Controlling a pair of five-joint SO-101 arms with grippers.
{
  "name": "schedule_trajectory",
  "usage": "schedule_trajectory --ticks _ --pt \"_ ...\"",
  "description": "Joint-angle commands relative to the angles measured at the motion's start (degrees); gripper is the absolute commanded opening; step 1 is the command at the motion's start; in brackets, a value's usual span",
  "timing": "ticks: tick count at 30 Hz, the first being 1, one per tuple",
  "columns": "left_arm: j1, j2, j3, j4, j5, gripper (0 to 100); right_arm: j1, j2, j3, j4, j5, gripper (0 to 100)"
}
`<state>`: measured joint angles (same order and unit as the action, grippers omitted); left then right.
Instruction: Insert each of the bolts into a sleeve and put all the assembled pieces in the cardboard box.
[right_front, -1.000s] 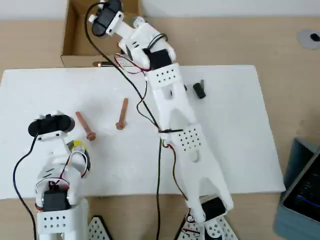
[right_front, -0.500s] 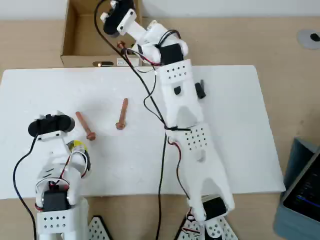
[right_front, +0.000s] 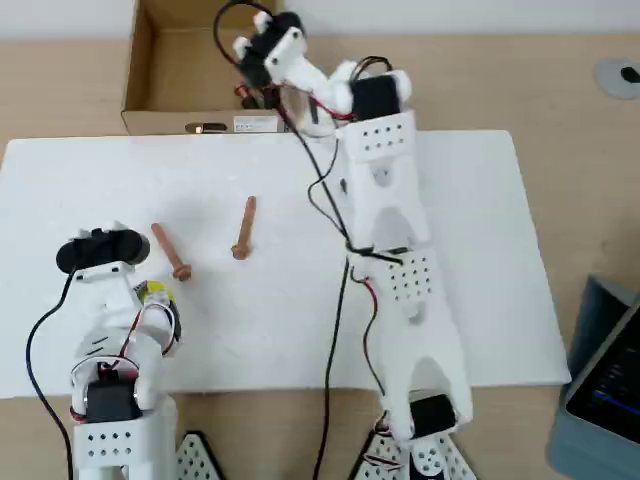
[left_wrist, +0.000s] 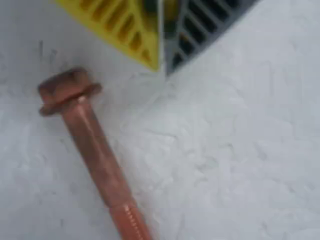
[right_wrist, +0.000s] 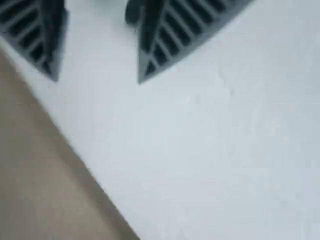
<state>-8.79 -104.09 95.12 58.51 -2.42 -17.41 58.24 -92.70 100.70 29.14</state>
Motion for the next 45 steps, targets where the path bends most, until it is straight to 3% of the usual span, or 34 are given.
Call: schedule_trajectory --ticks 1,9,22,38,45 --pt "-0.70 -0.40 -0.26 0.26 0.00 0 4.00 -6.37 -2.42 1.76 0.35 12.5" --pt "-0.70 -0.40 -0.26 0.26 0.00 0 8.04 -7.08 0.66 1.85 0.35 12.5" --pt "-0.70 -0.40 -0.26 0.26 0.00 0 12.09 -18.51 31.25 1.58 0.00 12.6" --pt "-0.70 -0.40 -0.26 0.26 0.00 0 13.23 -6.64 32.22 0.88 0.00 12.8" --pt "-0.70 -0.40 -0.26 0.26 0.00 0 13.23 -5.58 32.22 -0.62 -1.05 19.3"
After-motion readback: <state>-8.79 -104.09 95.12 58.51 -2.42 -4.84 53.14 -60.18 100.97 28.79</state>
